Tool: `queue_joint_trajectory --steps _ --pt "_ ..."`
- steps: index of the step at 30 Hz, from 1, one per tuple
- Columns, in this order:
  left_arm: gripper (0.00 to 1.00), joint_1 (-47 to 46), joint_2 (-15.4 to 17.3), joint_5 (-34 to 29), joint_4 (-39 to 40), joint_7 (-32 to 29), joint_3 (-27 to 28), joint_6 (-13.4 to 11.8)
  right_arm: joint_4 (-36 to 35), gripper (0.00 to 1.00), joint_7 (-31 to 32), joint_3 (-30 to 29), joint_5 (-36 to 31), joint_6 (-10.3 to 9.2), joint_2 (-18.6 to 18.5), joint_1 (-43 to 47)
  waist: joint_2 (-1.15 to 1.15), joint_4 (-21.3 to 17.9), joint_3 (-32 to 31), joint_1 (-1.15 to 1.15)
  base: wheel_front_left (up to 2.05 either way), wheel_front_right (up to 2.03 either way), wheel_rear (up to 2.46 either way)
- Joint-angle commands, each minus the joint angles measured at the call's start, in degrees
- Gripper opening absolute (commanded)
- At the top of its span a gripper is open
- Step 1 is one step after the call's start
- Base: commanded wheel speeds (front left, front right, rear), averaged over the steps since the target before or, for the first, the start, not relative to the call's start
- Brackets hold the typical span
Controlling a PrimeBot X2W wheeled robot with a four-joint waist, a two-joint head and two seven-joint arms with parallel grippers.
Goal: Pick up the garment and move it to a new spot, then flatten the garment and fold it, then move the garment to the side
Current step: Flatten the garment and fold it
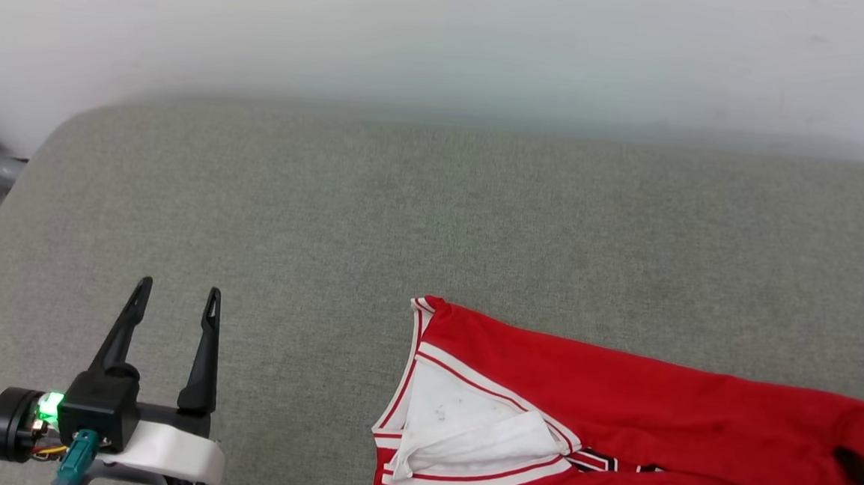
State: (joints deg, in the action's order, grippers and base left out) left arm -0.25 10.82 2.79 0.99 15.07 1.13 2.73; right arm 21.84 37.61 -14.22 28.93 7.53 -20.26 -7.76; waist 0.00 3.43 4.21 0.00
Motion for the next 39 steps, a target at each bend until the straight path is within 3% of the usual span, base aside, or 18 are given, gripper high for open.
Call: queue_joint_trajectory --steps 1,15,20,24,31,33,39 --pt "1.0 1.2 -0.2 -0.3 -0.2 0.1 0.0 0.3 -0.9 0.0 -0.3 0.4 0.6 -0.08 0.7 1.5 0.0 0.0 -1.6 0.0 0.0 0.0 0.0" --pt "1.0 4.9 -1.8 -0.5 0.2 0.1 1.5 0.7 -14.3 0.0 4.2 5.5 5.2 -0.07 8.1 7.9 0.0 0.3 -5.7 0.0 0.0 0.0 0.0" --pt "1.0 5.3 -2.7 -0.6 0.5 0.1 1.6 1.0 -19.1 0.0 6.9 8.7 6.4 -0.07 13.9 7.3 0.0 1.5 -6.2 0.0 0.0 0.0 0.0" --pt "1.0 5.5 -3.0 -0.7 0.4 0.1 1.9 1.0 -20.6 0.0 8.4 11.3 7.7 -0.07 16.5 6.3 0.0 2.5 -6.4 0.0 0.0 0.0 0.0" --pt "1.0 5.4 -3.3 -0.5 0.6 0.1 2.2 1.6 -17.9 0.0 5.7 14.8 16.7 -0.06 17.5 3.6 0.0 4.2 -6.4 0.0 0.0 0.0 0.0" --pt "1.0 5.4 -3.5 -0.7 0.2 0.1 2.2 1.9 -12.2 0.0 0.1 20.9 21.4 -0.06 17.4 0.2 0.0 5.7 -6.5 0.0 0.0 0.0 0.0" --pt "1.0 4.7 -3.6 -1.0 0.0 0.1 2.1 2.3 -3.7 0.0 -7.6 27.3 24.0 -0.06 17.4 -4.9 0.0 7.5 -5.8 0.0 0.0 0.0 0.0"
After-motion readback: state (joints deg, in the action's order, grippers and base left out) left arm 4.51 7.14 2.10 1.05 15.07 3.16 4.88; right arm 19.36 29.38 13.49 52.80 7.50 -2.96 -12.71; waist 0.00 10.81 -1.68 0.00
